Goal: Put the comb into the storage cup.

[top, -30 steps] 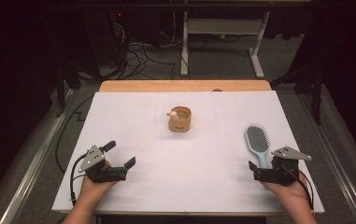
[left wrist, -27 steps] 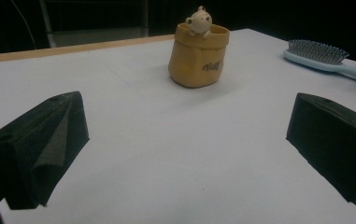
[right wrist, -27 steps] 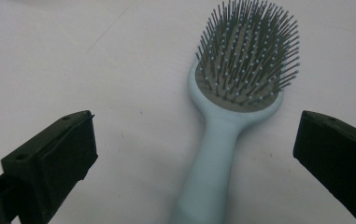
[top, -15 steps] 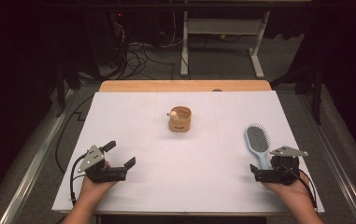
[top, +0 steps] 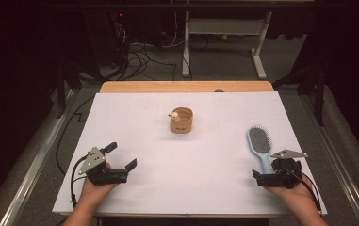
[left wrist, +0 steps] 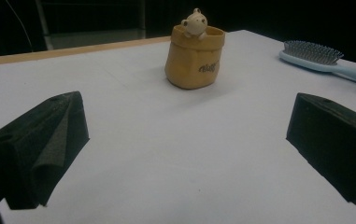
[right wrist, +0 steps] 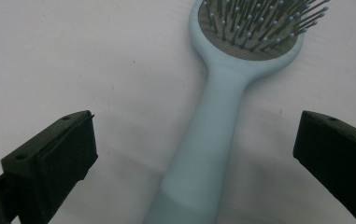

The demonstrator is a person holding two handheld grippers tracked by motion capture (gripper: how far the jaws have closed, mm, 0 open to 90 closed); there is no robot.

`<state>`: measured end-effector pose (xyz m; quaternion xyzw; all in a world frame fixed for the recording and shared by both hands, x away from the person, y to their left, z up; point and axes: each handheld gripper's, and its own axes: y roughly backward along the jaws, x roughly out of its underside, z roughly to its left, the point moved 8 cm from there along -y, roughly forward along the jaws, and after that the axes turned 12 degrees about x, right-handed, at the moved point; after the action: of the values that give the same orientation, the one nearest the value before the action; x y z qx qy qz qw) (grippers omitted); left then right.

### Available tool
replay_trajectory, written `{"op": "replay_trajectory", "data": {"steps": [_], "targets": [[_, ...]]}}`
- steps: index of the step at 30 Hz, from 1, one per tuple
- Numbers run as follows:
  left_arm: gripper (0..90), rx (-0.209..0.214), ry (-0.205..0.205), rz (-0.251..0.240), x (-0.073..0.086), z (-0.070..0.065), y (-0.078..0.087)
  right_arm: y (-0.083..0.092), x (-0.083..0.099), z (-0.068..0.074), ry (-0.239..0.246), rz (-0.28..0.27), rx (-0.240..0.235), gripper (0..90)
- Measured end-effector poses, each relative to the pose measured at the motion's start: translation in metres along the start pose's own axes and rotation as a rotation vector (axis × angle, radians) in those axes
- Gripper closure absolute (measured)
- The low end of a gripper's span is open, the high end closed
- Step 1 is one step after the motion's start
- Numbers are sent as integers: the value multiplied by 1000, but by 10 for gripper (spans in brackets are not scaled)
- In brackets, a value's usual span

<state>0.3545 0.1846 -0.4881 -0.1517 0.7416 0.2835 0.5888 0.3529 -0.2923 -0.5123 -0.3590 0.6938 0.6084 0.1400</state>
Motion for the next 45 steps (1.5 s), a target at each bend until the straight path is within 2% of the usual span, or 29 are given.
{"op": "replay_trajectory", "data": {"steps": [5,12,19,30,37,45], "targets": [[1,0,1,-1,0,0,0,2,-1,-3,0,12,3,3],[1,1,0,-1,0,0,0,-2,-12,-8,-13,25,6,3],[1,1,0,-1,0,0,1,-16,-30,-11,-25,30,14,3],[1,-7,4,-11,-1,2,3,-39,-63,-22,-60,62,36,3],[1,-7,5,-12,-1,3,4,-51,-73,-26,-76,83,48,3],[1,-7,3,-14,-1,3,3,-63,-78,-26,-71,121,58,3]]}}
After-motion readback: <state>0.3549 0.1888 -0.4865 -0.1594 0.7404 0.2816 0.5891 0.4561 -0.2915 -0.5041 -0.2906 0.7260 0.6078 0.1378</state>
